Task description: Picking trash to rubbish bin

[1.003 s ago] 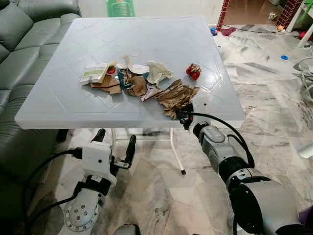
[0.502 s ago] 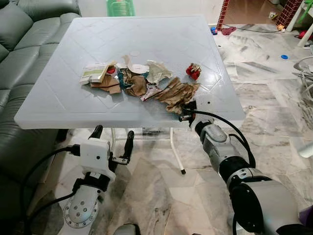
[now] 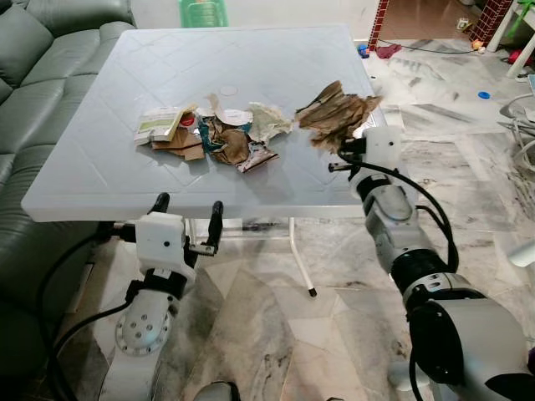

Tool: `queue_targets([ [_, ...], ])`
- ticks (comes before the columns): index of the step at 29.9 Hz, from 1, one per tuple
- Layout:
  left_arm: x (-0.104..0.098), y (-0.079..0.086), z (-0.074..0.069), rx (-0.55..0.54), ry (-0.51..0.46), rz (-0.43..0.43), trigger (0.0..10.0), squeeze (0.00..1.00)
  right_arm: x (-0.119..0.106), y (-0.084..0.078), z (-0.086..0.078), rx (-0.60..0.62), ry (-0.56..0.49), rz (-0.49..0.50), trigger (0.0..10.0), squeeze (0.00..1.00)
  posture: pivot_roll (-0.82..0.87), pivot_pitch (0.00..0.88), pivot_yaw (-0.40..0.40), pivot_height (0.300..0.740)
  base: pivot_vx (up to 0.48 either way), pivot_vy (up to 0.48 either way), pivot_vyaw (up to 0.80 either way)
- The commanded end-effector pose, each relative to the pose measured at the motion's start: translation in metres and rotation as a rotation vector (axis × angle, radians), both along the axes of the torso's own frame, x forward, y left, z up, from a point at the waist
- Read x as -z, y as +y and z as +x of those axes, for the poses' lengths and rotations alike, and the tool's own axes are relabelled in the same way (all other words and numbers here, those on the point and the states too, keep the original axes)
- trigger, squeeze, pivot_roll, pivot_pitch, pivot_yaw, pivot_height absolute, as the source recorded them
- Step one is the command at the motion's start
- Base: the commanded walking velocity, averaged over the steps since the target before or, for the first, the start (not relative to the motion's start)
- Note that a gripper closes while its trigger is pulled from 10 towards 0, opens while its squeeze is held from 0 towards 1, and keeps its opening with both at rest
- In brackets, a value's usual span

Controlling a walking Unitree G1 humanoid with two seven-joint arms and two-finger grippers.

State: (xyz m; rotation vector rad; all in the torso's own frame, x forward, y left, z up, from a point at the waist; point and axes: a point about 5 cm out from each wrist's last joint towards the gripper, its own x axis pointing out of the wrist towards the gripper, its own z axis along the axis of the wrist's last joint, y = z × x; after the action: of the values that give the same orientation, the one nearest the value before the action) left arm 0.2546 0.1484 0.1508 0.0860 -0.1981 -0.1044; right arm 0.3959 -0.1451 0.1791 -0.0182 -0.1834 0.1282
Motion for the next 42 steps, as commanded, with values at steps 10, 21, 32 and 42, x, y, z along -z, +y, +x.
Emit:
queue_targets([
  [10,-0.01,-0.013,0.031,0.082,-0.06,-0.02,10.0,0.0,-0.01,0.001,-0.043,-0.016,-0.178,-0.07,4.2,0.0,-0.03,0.077,0.033,0.74,0.0,0.0,0.0],
  [21,-0.019,-0.029,0.048,0.161,-0.11,-0.052,10.0,0.0,0.002,0.013,-0.082,-0.055,-0.116,-0.078,10.0,0.0,-0.06,0.062,0.058,0.74,0.072,0.0,0.0],
  [32,-0.012,-0.026,0.045,0.117,-0.092,-0.043,10.0,0.0,-0.007,0.023,-0.082,-0.088,-0.105,-0.096,10.0,0.0,-0.04,0.055,0.051,0.74,0.0,-0.203,0.35],
  [42,-0.011,-0.023,0.046,0.107,-0.089,-0.047,10.0,0.0,-0.005,0.025,-0.084,-0.098,-0.079,-0.092,10.0,0.0,-0.04,0.06,0.051,0.74,0.0,-0.317,0.0],
])
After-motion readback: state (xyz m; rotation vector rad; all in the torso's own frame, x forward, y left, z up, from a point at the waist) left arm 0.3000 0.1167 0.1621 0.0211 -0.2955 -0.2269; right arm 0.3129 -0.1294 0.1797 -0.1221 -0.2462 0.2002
